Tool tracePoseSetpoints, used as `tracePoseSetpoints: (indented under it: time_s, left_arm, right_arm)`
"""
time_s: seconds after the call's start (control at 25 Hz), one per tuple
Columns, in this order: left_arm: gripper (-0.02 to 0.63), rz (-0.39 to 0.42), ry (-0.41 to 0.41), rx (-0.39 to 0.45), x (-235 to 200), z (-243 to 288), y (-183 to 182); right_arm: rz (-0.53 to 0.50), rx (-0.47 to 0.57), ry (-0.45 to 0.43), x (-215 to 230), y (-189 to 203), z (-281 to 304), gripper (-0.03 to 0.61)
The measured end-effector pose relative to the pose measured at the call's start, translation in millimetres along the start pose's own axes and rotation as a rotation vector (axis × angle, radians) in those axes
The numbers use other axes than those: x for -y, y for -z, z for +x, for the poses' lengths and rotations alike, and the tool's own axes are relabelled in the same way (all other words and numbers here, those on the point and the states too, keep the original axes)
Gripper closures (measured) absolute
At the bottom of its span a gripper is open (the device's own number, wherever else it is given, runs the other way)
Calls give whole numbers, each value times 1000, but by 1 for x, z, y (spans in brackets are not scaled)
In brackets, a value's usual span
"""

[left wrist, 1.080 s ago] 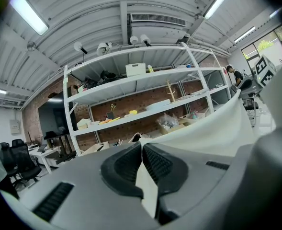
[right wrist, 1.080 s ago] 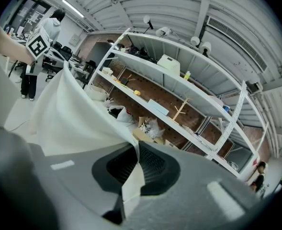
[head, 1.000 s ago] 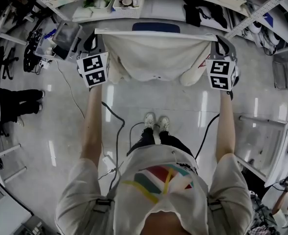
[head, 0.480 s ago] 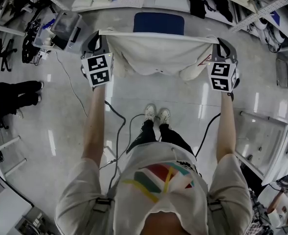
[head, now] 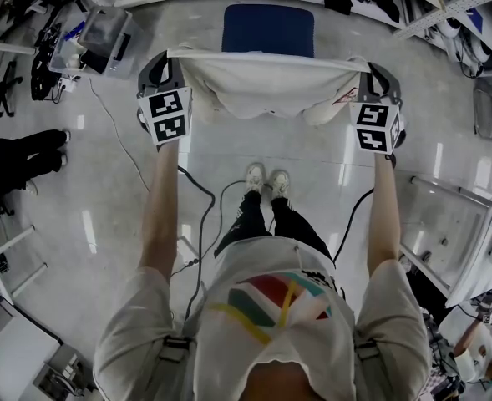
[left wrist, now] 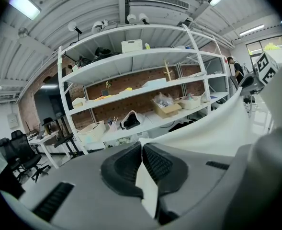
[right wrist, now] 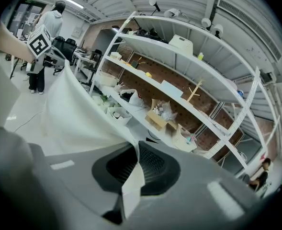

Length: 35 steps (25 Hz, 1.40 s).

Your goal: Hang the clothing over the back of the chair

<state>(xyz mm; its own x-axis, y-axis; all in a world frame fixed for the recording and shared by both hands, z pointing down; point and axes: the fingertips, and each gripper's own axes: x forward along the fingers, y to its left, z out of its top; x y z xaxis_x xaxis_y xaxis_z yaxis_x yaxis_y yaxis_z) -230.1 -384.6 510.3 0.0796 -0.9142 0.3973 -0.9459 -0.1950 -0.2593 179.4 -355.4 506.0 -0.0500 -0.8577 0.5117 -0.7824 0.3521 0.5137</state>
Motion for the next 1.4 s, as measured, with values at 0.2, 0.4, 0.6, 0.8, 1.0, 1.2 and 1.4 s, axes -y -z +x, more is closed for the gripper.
tracePoseSetpoints:
  time_s: [0.2, 0.4, 0.6, 0.8, 1.0, 1.2, 1.4]
  left_arm:
    - [597, 6, 11, -37, 8, 3, 18]
    - [597, 14, 22, -70, 10, 9, 33]
    - [597, 23, 35, -101, 15, 12, 49]
    - [597, 21, 55, -126, 20, 14, 64]
    - [597, 39, 72, -152, 27, 14, 80]
    - [597, 51, 87, -180, 33, 14, 94]
    - [597, 56, 105, -210, 41, 15, 107]
  right_arm:
    - [10, -21, -15, -8, 14, 5, 569]
    - [15, -47, -34, -18, 24, 12, 569]
    - [10, -72, -51, -27, 35, 17, 569]
    - [3, -97, -63, -36, 46, 20, 569]
    - [-5, -125, -82, -45, 59, 21, 569]
    - [2, -153, -104, -56, 75, 22, 569]
    - [17, -170, -120, -64, 88, 26, 569]
